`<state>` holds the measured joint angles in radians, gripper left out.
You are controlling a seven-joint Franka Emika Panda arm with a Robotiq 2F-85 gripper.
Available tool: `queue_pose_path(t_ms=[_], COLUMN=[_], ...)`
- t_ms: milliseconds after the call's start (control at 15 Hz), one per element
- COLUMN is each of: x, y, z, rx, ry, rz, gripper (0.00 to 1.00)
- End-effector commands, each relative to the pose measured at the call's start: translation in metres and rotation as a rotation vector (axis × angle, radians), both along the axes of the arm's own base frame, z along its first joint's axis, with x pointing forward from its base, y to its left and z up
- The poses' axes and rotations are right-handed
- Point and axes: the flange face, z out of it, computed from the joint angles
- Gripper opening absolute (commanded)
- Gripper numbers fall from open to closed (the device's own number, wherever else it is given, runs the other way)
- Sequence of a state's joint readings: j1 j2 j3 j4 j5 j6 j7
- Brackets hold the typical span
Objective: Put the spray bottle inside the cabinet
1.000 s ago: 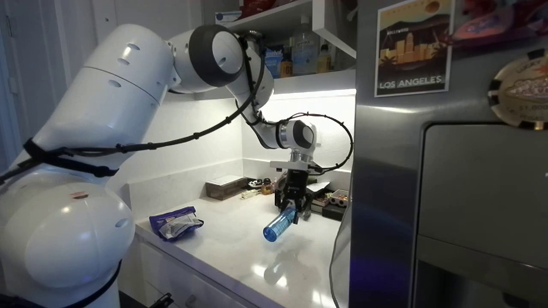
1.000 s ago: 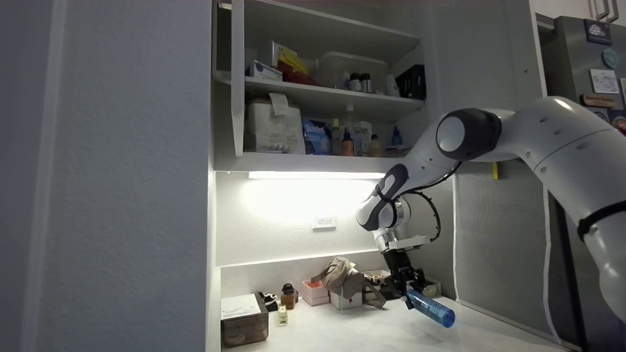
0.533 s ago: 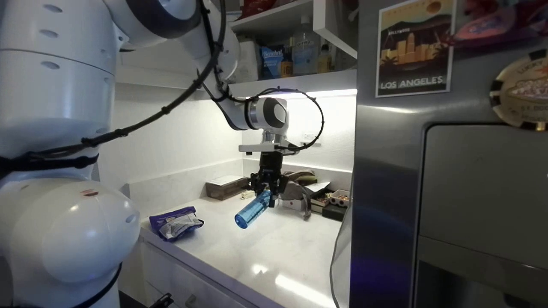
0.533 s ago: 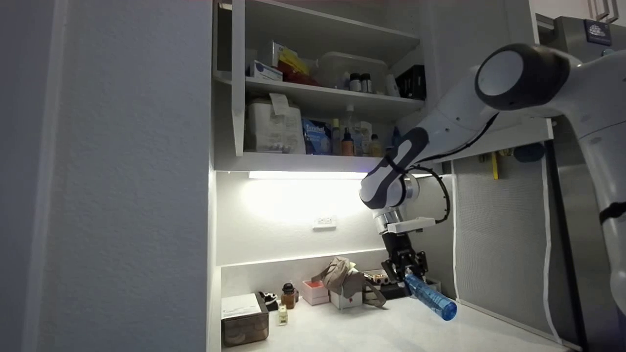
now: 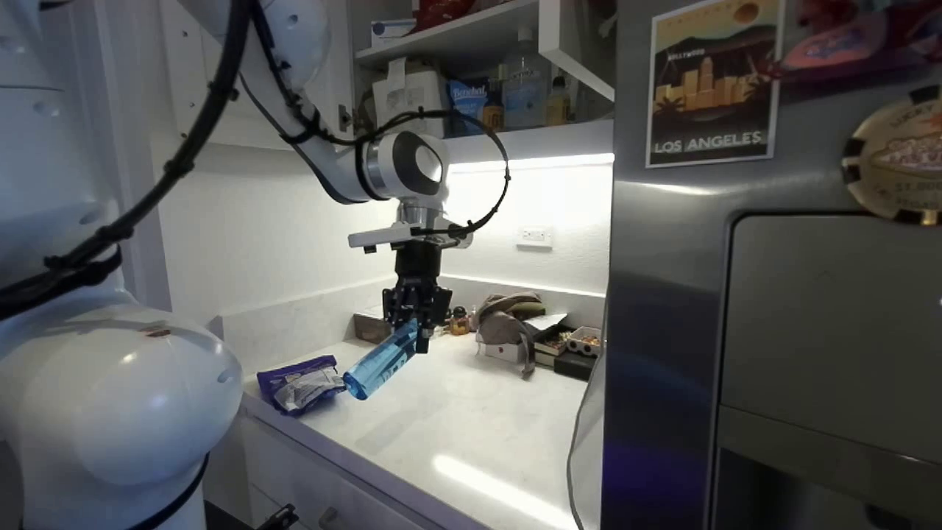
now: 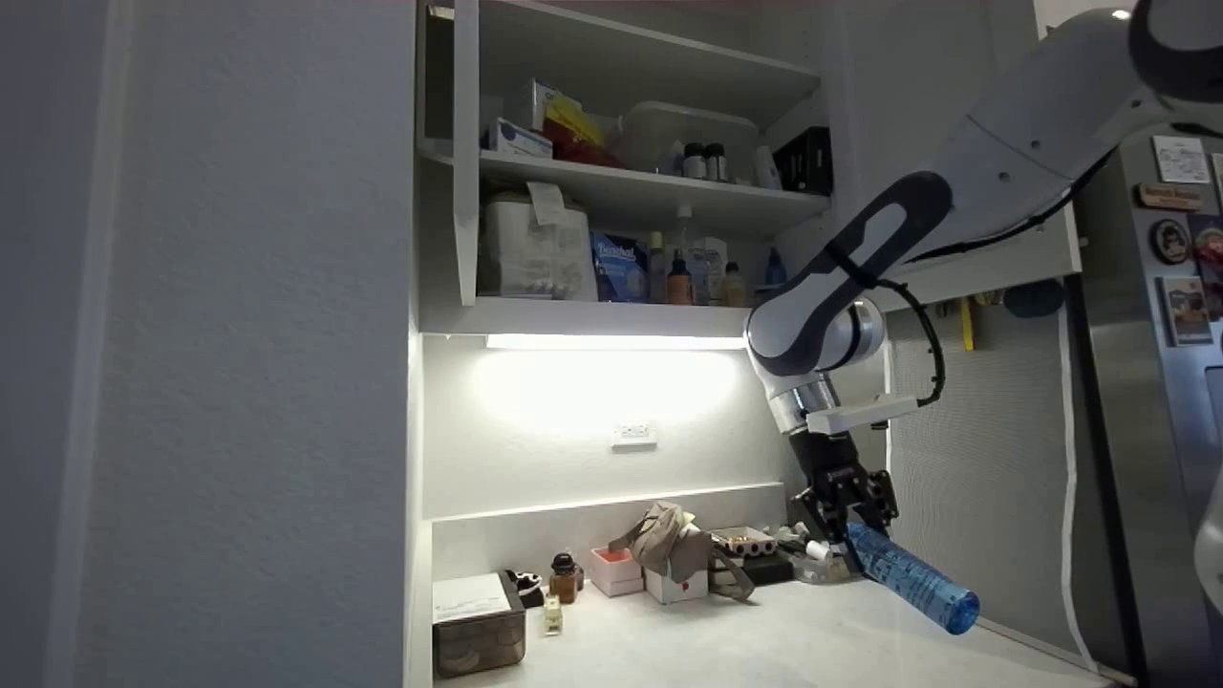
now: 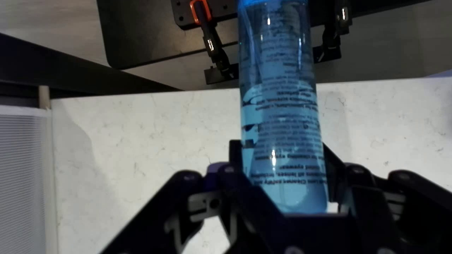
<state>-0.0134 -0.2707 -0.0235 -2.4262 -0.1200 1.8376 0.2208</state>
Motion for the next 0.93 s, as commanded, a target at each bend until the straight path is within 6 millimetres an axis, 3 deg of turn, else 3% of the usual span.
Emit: queue_pose_path(t_ms=[0,333,867], x=[-0.043,-0.075,-0.127], y=[0.002,-0.010,-0.024], z=[0.028,0.076,0.182], rx=[-0.068,-0.112,-0.158], ry=[-0.082,-0.229,-0.519], rz=[-0.017,-0.041,-0.104], gripper=[0.26,0.26,0.26])
